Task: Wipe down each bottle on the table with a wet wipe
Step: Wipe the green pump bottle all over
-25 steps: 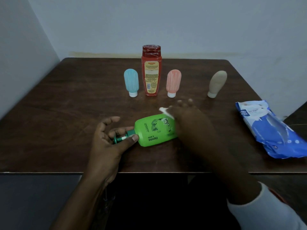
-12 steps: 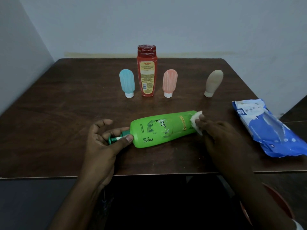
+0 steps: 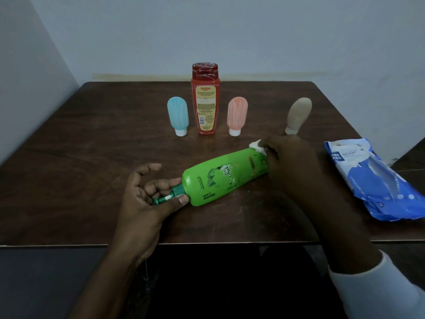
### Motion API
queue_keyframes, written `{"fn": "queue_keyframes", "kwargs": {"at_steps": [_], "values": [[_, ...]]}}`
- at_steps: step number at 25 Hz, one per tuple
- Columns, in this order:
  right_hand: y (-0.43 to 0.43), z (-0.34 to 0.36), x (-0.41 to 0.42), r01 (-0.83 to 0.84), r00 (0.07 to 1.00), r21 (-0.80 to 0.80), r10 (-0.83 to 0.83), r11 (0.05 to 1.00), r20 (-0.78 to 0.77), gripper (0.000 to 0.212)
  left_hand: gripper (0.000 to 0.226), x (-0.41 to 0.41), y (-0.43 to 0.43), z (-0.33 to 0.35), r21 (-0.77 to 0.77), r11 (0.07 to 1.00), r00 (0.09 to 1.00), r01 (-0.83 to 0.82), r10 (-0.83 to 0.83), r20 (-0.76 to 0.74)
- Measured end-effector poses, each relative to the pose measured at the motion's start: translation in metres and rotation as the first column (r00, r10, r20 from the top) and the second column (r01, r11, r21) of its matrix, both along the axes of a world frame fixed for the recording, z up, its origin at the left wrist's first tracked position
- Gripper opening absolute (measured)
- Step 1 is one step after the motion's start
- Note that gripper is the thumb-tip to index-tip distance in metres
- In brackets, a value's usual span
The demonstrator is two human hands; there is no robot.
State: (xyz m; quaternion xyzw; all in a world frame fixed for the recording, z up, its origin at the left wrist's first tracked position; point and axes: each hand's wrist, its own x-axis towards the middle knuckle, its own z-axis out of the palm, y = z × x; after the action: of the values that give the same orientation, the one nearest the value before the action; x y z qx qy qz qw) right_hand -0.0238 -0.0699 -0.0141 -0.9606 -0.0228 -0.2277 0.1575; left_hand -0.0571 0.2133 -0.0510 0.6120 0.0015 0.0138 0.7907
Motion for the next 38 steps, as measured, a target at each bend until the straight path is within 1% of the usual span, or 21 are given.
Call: {"fn": "queue_keyframes", "kwargs": {"at_steps": [3, 5, 7, 9, 10, 11, 12, 14, 15, 17, 18, 20, 23, 24, 28, 30, 34, 38], "values": [[0.026, -0.004, 0.0, -0.059, 0.998, -0.064, 0.061, 0.996, 0.032, 0.022, 0.075, 0.0, -0.001, 0.002, 0.001, 1.0, 1.0, -0.004, 0.004, 0.009], [0.055, -0.006, -0.01, -0.125, 0.988, -0.072, 0.13, 0.99, 0.077, 0.033, 0.075, 0.0, -0.002, 0.002, 0.008, 1.0, 1.0, -0.011, 0.011, 0.01], [0.089, -0.008, -0.026, -0.248, 0.957, -0.103, 0.26, 0.963, 0.127, 0.043, 0.076, 0.0, -0.001, 0.002, 0.022, 1.0, 1.0, -0.021, 0.021, 0.003], [0.113, -0.013, -0.041, -0.387, 0.914, -0.113, 0.397, 0.915, 0.084, 0.048, 0.076, 0.0, 0.0, 0.001, 0.029, 0.999, 1.0, -0.021, 0.021, 0.002], [0.112, -0.015, -0.044, -0.427, 0.9, -0.106, 0.434, 0.898, 0.047, 0.048, 0.076, 0.0, 0.0, 0.001, 0.029, 0.999, 1.0, -0.019, 0.019, 0.005], [0.104, -0.015, -0.04, -0.43, 0.9, -0.097, 0.435, 0.897, 0.025, 0.047, 0.074, -0.001, 0.0, 0.001, 0.025, 1.0, 1.0, -0.019, 0.019, 0.008], [0.09, -0.015, -0.033, -0.389, 0.92, -0.087, 0.392, 0.917, 0.014, 0.046, 0.073, 0.0, -0.001, 0.002, 0.02, 1.0, 1.0, -0.02, 0.019, 0.01], [0.054, -0.015, -0.014, -0.23, 0.972, -0.096, 0.233, 0.968, 0.021, 0.051, 0.07, 0.0, -0.002, 0.001, 0.015, 1.0, 1.0, -0.021, 0.021, 0.01], [0.034, -0.014, -0.005, -0.145, 0.989, -0.115, 0.148, 0.983, 0.018, 0.05, 0.07, 0.0, -0.002, 0.0, 0.012, 1.0, 1.0, -0.024, 0.023, 0.011], [0.005, -0.007, 0.004, -0.017, 1.0, -0.112, 0.015, 0.994, -0.019, 0.036, 0.07, 0.0, -0.002, 0.001, -0.005, 0.999, 0.999, -0.034, 0.034, 0.0], [-0.002, -0.004, 0.004, 0.012, 0.999, -0.081, -0.015, 0.997, -0.041, 0.029, 0.07, 0.001, -0.002, 0.001, -0.016, 0.999, 0.999, -0.04, 0.039, -0.009], [-0.008, -0.002, 0.001, 0.017, 0.999, 0.009, -0.017, 1.0, -0.051, 0.023, 0.069, 0.002, -0.003, 0.001, -0.033, 0.998, 0.998, -0.053, 0.052, -0.023], [-0.007, -0.007, -0.015, -0.027, 0.999, 0.144, 0.034, 0.989, -0.042, 0.028, 0.067, 0.003, -0.004, 0.0, -0.065, 0.995, 0.997, -0.073, 0.07, -0.041], [-0.008, -0.01, -0.021, -0.038, 0.998, 0.166, 0.045, 0.985, -0.034, 0.028, 0.067, 0.003, -0.003, 0.0, -0.068, 0.995, 0.997, -0.072, 0.069, -0.042], [-0.015, -0.011, -0.022, -0.041, 0.999, 0.144, 0.04, 0.989, 0.006, 0.024, 0.073, 0.003, -0.001, 0.001, -0.04, 0.999, 0.999, -0.023, 0.022, -0.03], [-0.012, -0.008, -0.012, -0.038, 0.999, 0.096, 0.037, 0.995, 0.017, 0.025, 0.075, 0.003, -0.001, 0.001, -0.021, 1.0, 1.0, -0.002, 0.002, -0.026], [-0.007, -0.005, -0.001, -0.082, 0.995, -0.027, 0.08, 0.996, -0.067, 0.026, 0.074, 0.002, -0.001, 0.001, -0.021, 1.0, 1.0, -0.017, 0.016, -0.027], [-0.007, -0.003, -0.003, -0.099, 0.994, -0.042, 0.097, 0.994, -0.055, 0.025, 0.073, 0.002, -0.001, 0.002, -0.024, 1.0, 0.999, -0.012, 0.011, -0.035]]}}
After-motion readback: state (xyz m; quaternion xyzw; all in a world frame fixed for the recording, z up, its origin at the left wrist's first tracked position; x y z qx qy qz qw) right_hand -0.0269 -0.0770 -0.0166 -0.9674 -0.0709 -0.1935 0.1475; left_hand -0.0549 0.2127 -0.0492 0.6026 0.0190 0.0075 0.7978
